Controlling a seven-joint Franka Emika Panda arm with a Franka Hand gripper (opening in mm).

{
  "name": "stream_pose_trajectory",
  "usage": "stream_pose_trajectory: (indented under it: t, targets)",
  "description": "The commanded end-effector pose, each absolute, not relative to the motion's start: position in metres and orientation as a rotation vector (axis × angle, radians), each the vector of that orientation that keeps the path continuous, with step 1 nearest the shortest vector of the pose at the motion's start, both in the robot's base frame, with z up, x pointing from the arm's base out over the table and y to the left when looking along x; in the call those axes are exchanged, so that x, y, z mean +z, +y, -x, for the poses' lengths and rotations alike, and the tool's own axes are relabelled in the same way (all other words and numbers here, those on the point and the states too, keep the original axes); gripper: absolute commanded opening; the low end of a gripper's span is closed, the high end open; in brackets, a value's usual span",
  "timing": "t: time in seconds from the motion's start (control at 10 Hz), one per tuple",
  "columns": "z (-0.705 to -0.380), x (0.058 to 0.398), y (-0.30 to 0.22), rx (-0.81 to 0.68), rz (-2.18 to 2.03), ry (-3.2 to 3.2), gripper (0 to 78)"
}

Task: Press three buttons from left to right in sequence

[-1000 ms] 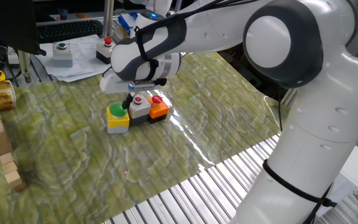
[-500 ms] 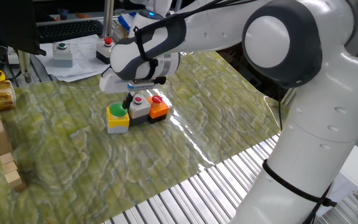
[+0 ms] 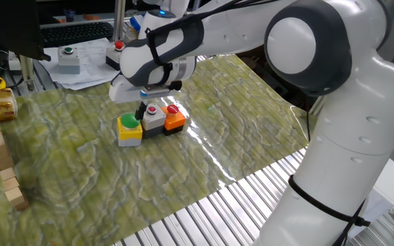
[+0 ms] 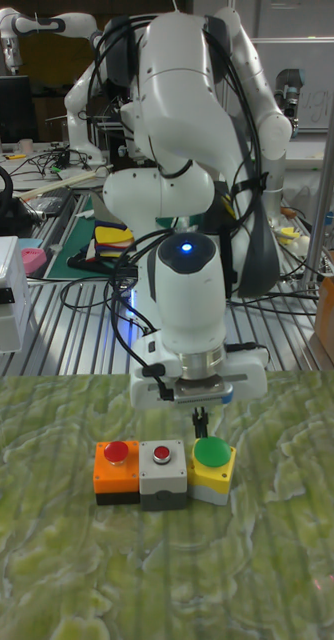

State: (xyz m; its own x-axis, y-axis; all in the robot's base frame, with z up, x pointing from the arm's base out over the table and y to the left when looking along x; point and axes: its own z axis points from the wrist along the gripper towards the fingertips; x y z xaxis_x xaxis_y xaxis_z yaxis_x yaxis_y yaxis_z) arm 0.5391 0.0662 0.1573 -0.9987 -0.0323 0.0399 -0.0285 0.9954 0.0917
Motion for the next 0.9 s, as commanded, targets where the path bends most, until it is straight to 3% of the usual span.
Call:
stream_pose_trajectory:
  t: [0.1, 0.9]
  targets:
    - [-0.54, 0.158, 0.066, -0.149, -0.127, -3.072, 1.4]
    - [-0.552, 0.16, 0.089, -0.123, -0.089, -3.066, 1.4]
